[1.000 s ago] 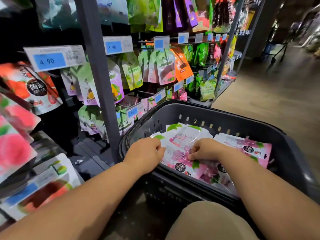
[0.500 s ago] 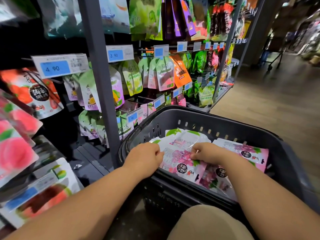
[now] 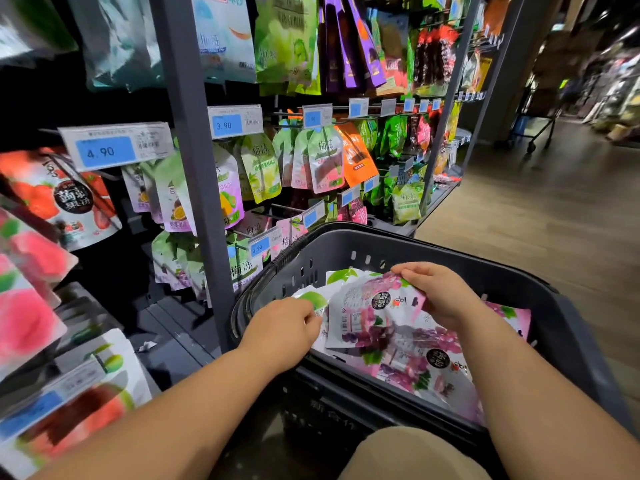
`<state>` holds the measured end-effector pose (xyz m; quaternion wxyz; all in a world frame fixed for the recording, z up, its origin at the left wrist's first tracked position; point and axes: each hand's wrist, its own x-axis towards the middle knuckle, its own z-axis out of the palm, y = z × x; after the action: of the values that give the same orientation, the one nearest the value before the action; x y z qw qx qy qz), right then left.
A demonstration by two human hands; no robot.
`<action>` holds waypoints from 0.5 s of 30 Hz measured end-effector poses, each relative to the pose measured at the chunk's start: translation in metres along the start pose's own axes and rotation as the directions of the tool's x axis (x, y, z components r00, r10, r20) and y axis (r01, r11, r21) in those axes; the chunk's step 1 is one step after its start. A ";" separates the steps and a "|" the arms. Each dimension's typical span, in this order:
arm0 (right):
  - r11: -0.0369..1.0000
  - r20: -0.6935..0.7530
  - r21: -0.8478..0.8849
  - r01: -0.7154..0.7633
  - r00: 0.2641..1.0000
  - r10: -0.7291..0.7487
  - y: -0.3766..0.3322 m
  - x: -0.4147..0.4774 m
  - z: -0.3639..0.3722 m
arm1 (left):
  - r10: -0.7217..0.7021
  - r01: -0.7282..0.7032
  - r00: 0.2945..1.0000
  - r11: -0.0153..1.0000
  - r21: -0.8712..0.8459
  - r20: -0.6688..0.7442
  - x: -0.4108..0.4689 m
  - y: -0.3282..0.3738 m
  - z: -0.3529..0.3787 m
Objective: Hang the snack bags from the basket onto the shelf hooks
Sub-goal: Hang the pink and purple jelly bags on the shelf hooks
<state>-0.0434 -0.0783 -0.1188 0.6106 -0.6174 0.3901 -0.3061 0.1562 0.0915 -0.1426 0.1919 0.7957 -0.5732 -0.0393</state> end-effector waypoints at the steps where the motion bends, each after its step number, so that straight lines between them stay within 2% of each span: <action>1: 0.998 0.002 0.055 0.008 1.000 -0.008 -0.001 0.000 -0.002 | 0.003 -0.003 1.000 1.000 -0.001 -0.003 0.000 0.000 0.000; 5: 0.971 0.008 0.231 0.064 0.998 -0.068 -0.007 0.000 -0.007 | 0.011 -0.011 1.000 1.000 -0.002 -0.010 0.000 0.000 0.000; 9: 0.919 0.128 0.376 0.120 0.975 -0.180 -0.011 0.000 -0.012 | 0.009 -0.009 1.000 1.000 -0.014 -0.016 0.000 0.000 0.000; 12: 0.949 0.142 0.269 0.164 0.968 -0.208 -0.012 -0.002 -0.012 | 0.005 -0.005 1.000 1.000 -0.017 -0.019 0.000 0.000 0.000; 15: 0.957 -0.063 -0.050 0.286 0.955 -0.289 -0.016 -0.006 -0.001 | 0.005 -0.005 1.000 1.000 -0.013 -0.023 0.000 0.000 0.000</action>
<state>-0.0453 -0.0744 -0.1025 0.5331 -0.6689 0.3234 -0.4048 0.1561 0.0917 -0.1427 0.2035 0.7935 -0.5726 -0.0335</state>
